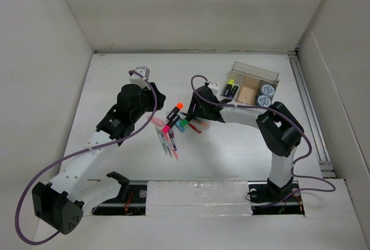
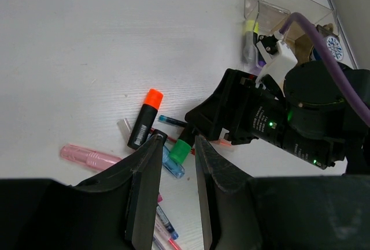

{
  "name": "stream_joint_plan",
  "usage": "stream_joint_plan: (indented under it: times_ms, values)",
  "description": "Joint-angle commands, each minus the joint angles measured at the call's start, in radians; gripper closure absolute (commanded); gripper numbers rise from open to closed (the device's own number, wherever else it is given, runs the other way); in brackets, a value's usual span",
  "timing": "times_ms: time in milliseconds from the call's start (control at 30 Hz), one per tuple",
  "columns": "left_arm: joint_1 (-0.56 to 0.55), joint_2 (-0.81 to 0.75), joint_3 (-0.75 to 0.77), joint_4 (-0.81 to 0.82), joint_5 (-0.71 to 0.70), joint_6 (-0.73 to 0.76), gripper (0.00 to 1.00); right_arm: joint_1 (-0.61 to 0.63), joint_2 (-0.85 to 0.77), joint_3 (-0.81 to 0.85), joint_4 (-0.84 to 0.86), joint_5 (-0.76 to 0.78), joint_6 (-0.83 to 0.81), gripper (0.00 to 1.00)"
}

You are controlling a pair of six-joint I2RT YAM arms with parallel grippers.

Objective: Organize the desk

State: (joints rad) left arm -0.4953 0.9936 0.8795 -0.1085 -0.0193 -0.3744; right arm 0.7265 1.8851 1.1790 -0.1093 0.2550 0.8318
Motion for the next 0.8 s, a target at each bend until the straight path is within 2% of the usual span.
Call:
stream_joint_plan:
  times_ms: [0, 133, 367, 500, 533, 567, 633, 767]
  values:
    - [0.003, -0.001, 0.045, 0.030, 0.010, 0.011, 0.74, -0.004, 0.025, 0.053, -0.016, -0.025, 0.020, 0.32]
    - [0.003, -0.015, 0.042, 0.036, 0.013, 0.012, 0.74, -0.013, 0.045, 0.047, 0.000, -0.036, 0.029, 0.33]
    - [0.003, -0.013, 0.042, 0.036, 0.013, 0.012, 0.74, -0.022, 0.066, 0.033, 0.036, -0.048, 0.056, 0.45]
    - [0.003, 0.000, 0.042, 0.032, 0.013, 0.012, 0.74, -0.032, 0.066, 0.007, 0.068, -0.053, 0.070, 0.48]
    - [0.003, 0.000, 0.044, 0.030, 0.013, 0.014, 0.74, -0.032, 0.071, 0.005, 0.075, -0.054, 0.073, 0.51]
    - [0.003, -0.006, 0.044, 0.035, 0.040, 0.014, 0.74, -0.032, 0.081, 0.005, 0.076, -0.054, 0.076, 0.59]
    - [0.003, -0.009, 0.042, 0.038, 0.033, 0.014, 0.74, -0.041, 0.083, 0.004, 0.079, -0.051, 0.081, 0.68]
    - [0.003, 0.000, 0.044, 0.032, 0.047, 0.014, 0.74, -0.041, 0.077, -0.010, 0.099, -0.045, 0.081, 0.82]
